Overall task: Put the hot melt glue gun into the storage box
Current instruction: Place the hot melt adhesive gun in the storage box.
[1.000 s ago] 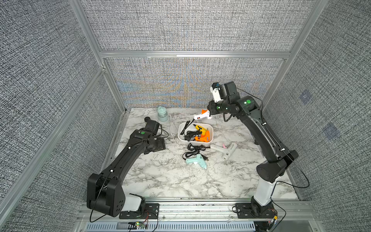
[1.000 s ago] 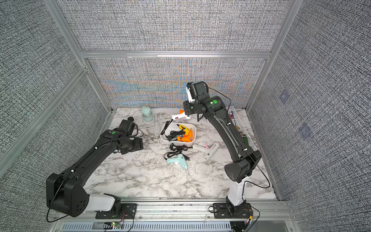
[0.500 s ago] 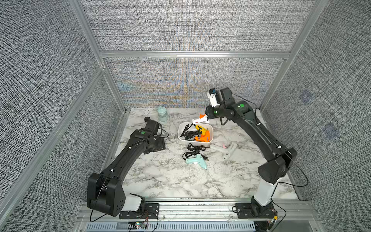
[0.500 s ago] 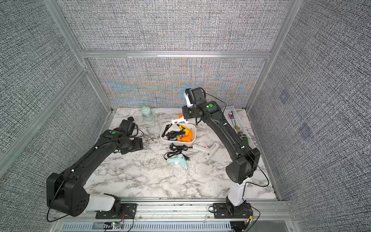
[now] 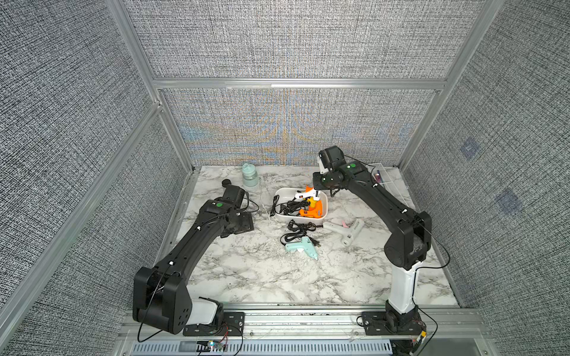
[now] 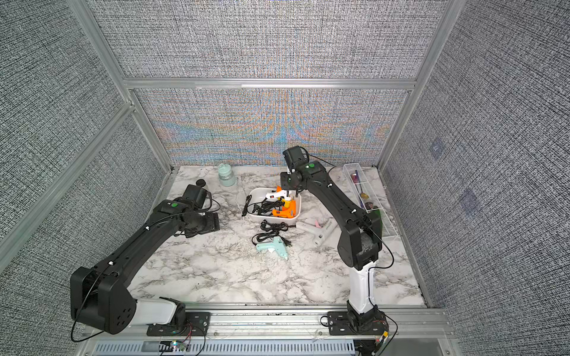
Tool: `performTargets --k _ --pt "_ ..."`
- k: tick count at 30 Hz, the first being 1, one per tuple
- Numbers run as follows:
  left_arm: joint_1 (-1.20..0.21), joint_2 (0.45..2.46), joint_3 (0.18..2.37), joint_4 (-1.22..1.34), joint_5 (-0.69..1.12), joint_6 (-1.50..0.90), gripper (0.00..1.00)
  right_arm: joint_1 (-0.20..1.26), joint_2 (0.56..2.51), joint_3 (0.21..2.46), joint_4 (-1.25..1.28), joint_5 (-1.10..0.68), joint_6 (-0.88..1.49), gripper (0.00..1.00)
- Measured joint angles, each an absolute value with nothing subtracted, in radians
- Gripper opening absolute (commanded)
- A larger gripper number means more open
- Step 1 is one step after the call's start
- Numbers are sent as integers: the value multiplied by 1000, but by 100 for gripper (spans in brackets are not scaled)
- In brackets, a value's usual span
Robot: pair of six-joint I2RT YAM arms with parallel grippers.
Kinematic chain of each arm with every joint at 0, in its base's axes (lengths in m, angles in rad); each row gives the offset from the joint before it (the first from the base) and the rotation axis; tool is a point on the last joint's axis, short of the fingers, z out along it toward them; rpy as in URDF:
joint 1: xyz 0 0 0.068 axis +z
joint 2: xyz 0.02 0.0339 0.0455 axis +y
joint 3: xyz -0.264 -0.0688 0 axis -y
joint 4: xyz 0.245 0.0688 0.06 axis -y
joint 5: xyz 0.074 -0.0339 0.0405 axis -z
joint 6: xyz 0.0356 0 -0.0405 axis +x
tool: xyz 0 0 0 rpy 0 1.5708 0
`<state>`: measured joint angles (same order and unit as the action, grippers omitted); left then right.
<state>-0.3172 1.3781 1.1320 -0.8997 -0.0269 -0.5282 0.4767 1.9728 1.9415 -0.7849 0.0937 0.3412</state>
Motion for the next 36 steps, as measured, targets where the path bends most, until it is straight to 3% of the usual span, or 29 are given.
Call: performTargets --k 16,24,36 --pt "-317 1386 1122 -897 -27 -528 79 432 1960 1944 -832 203 352 6" --pt "-317 1386 1124 -896 -27 -528 79 501 2062 1991 -897 167 295 6" --pt "-317 1386 1142 -905 -27 -528 79 529 2298 2275 -1012 93 278 6"
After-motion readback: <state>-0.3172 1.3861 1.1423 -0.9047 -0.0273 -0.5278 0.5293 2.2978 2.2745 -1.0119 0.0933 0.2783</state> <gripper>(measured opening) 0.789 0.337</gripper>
